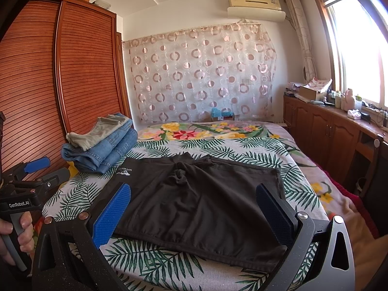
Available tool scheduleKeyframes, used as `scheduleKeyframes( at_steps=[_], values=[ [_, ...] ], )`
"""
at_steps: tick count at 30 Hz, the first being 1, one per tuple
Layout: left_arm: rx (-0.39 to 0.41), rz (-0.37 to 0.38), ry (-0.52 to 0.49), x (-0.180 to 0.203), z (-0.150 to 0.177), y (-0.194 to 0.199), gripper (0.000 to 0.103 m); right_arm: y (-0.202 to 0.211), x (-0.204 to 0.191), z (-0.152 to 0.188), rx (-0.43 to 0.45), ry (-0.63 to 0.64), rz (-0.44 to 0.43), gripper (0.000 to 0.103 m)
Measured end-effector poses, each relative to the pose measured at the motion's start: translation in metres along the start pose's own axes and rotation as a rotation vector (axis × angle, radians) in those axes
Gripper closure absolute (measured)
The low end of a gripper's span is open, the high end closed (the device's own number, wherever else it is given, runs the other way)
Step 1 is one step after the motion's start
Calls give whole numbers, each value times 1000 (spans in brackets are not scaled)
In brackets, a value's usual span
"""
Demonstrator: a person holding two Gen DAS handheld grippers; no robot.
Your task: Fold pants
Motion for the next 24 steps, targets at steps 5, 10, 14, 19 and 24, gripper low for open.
scheduleKeyframes(
  at_steps=[5,10,14,19,24],
  values=[
    [1,0,0,0,1,-1,0,0,1,0,-1,-1,-1,0],
    [-5,3,0,1,-1,0,0,0,0,0,0,0,-1,0],
    [-27,9,1,0,1,-7,0,-1,3,1,-5,-2,1,0],
    [-66,19,2,0,9,-24,0,-5,7,2,-16,-4,4,0],
    [-100,27,4,-1,15,-38,0,-11,18,3,-39,-16,16,0]
  ],
)
Point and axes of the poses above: each gripper's, at about its wrist camera, not at the fingertips, and y roughly against the way its jaws point, x to its right, z to its underside, the point moved 3 cm from there along -y, roughly the way its jaws point, and after that the axes turned 9 degrees about -x, right-handed, at the moved point
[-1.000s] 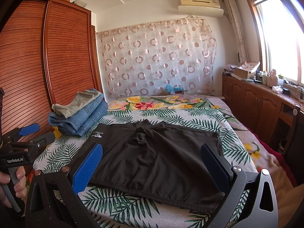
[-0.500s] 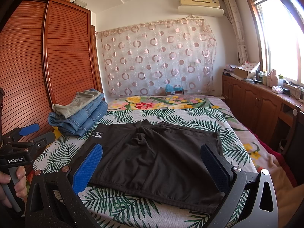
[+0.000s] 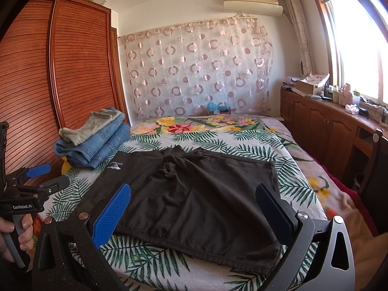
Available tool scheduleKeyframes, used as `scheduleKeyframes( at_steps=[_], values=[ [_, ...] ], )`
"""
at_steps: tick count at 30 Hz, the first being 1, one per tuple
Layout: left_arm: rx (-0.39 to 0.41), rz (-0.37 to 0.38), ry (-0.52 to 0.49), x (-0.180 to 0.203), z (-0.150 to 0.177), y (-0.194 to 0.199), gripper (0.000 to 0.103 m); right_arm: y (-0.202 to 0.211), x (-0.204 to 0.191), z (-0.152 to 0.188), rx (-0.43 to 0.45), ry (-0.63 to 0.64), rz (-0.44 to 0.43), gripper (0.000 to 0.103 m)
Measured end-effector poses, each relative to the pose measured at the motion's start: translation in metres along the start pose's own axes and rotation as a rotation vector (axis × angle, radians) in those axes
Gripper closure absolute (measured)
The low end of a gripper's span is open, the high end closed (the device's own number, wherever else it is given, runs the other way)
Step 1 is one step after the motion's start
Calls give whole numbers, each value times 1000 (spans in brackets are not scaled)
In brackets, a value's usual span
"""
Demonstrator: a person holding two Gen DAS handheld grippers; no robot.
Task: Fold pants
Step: 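Move the right tool toward the waistband of the black shorts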
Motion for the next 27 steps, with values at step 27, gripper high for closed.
scheduleKeyframes(
  at_steps=[27],
  values=[
    [-193,12,-1,-14,32,-65,0,-60,68,-31,-264,-10,34,29]
  ],
)
Point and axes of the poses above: each gripper's, at about its wrist camera, not at the fingertips, and y roughly against the way its jaws point, x to its right, z to its underside, the point moved 3 cm from there along -y, roughly the way its jaws point, and after that the axes turned 9 degrees about -x, right-handed, at the moved point
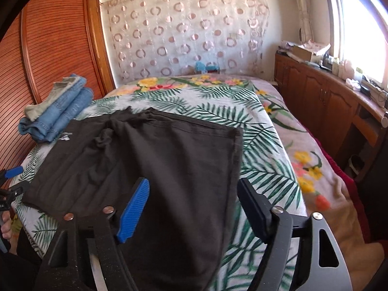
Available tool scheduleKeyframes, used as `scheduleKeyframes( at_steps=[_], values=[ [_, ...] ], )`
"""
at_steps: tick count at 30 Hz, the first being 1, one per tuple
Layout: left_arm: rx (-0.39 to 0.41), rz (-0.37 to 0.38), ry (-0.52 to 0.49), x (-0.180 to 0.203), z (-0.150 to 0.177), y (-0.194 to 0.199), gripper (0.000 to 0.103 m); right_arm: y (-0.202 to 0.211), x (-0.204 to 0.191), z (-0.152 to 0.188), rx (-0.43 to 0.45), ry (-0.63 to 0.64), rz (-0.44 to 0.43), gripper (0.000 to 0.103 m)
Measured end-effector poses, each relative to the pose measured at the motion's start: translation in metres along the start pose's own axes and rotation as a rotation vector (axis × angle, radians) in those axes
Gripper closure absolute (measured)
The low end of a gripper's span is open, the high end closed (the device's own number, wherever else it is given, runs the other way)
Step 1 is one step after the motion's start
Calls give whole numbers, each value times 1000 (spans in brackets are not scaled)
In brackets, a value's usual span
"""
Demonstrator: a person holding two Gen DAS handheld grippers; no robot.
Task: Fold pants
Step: 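Move the right tool toward the waistband of the black shorts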
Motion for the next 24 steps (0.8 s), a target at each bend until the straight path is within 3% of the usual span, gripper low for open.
scheduleKeyframes(
  at_steps=[10,18,23,24],
  values=[
    [-76,-3,-5,-8,3,-21,0,-27,22,-50,-114,-57,12,53],
    [-88,-4,-5,-11,5,-24,0,-36,17,-77,-154,-67,23,63],
    [-83,-3,-9,-10,5,-25,0,-35,10,-85,-164,-40,36,79],
    [-82,-3,-10,-10,5,-26,0,-33,9,-85,-166,-35,31,86]
  ],
)
Point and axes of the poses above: each gripper's, at about its wrist camera, not at the fingertips, and y roughly against the way its jaws point, x to its right, z to its underside, the point moved 3 cm from there along -y, roughly the way its jaws point, and after that the axes turned 9 degrees about -x, right-handed, at the moved point
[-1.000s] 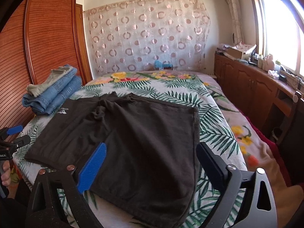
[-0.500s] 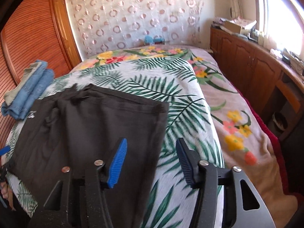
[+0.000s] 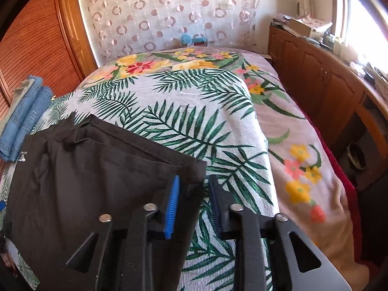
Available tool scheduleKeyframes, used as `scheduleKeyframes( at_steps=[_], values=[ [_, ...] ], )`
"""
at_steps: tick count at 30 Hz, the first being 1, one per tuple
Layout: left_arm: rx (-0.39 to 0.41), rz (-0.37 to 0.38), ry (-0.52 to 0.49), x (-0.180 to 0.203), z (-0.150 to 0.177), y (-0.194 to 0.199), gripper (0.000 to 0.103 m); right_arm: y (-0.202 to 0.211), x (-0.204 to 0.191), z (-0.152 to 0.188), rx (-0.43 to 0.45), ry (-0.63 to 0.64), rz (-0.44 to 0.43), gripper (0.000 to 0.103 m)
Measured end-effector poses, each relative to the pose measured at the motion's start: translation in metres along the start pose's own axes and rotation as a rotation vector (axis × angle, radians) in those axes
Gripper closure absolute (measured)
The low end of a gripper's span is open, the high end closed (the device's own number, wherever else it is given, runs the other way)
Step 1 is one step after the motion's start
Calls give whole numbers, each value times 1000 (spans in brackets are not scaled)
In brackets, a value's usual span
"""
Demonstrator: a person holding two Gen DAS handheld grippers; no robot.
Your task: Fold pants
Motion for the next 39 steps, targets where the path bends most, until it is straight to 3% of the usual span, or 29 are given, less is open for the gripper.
scheduleKeyframes(
  at_steps=[2,8,13,19,20,22,24,28,30,32,33,35,37,39],
  values=[
    [3,1,-2,0,0,0,0,4,1,3,9,8,11,95],
    [7,1,-3,0,1,1,0,22,22,7,88,-42,151,102],
    [8,1,-5,0,1,1,0,32,28,17,85,-62,113,102],
    [8,1,-6,0,0,1,0,56,-2,31,121,19,77,102],
    [7,1,-6,0,0,1,0,53,0,27,123,29,82,101],
    [6,2,-8,0,0,1,0,50,-1,24,116,46,99,78],
    [3,6,-13,0,0,1,0,43,1,23,103,46,94,66],
    [-2,16,-11,-3,2,4,0,18,9,21,14,30,93,62],
    [-1,24,-3,-5,3,6,0,17,12,17,13,25,90,62],
    [1,28,1,-7,4,7,0,18,18,17,4,9,63,70],
    [1,29,3,-8,5,7,0,19,20,18,4,10,39,96],
    [3,29,5,-9,6,8,0,22,20,20,6,23,33,99],
    [5,32,12,-12,8,10,0,28,25,22,35,15,118,99],
    [5,41,19,-14,9,12,0,24,35,17,26,-11,132,99]
  ],
)
Point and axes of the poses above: each gripper's, at about its wrist camera, not at the fingertips, and y roughly against the way its jaws point, x to its right, z to its underside, the point moved 3 cm from there along -y, roughly the way its jaws point, and after that the axes turned 9 degrees about -x, right-handed, at the moved point
